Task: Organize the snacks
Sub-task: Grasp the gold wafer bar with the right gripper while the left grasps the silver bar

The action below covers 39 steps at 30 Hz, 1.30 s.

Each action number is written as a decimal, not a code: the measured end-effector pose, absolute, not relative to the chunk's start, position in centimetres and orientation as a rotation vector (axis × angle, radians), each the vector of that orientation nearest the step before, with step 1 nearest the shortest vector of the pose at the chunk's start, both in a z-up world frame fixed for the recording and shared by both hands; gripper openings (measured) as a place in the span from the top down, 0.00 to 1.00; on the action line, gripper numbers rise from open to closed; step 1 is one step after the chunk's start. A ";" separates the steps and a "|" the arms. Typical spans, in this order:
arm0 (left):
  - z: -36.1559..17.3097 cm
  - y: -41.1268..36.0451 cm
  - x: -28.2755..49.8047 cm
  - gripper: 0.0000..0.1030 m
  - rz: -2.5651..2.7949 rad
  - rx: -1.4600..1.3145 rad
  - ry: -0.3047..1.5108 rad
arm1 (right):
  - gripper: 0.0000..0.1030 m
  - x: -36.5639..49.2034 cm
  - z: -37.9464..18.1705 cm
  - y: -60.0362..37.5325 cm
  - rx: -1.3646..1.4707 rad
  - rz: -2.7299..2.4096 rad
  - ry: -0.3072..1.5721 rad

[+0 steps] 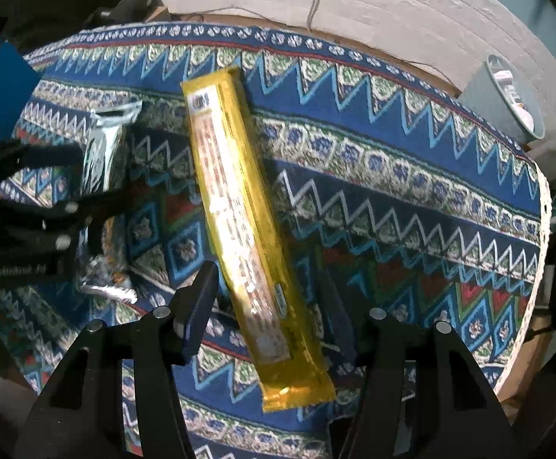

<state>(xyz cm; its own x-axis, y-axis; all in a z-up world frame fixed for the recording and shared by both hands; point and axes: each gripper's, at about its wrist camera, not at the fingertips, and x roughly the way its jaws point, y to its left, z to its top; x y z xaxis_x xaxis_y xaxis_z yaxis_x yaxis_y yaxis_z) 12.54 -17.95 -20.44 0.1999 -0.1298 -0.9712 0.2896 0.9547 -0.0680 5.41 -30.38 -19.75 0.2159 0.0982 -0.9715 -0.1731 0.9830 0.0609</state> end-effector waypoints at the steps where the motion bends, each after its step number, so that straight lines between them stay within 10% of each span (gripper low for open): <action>1: -20.5 -17.7 12.5 0.33 -0.290 0.154 1.343 | 0.45 5.9 -20.0 -30.0 -0.064 0.190 1.337; 12: -20.6 -14.1 11.3 0.36 -0.261 0.229 1.310 | 0.46 7.9 -21.0 -27.3 -0.134 0.182 1.303; 15: -20.5 -13.9 11.3 0.37 -0.269 0.226 1.299 | 0.63 8.3 -21.4 -27.2 -0.146 0.163 1.295; 20: -20.1 -14.9 12.2 0.71 -0.284 0.262 1.275 | 0.68 7.4 -21.3 -26.5 -0.166 0.159 1.271; 39: -14.7 -13.0 7.1 0.71 -0.295 0.377 1.131 | 0.69 3.8 -16.8 -23.9 -0.137 0.169 1.261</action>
<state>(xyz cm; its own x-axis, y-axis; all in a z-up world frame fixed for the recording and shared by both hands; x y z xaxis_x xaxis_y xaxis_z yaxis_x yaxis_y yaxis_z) 7.13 -12.98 -14.70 0.3989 -0.0384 -0.9162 0.4135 0.8993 0.1423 3.79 -23.93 -16.79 0.2955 0.0517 -0.9539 -0.2021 0.9793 -0.0096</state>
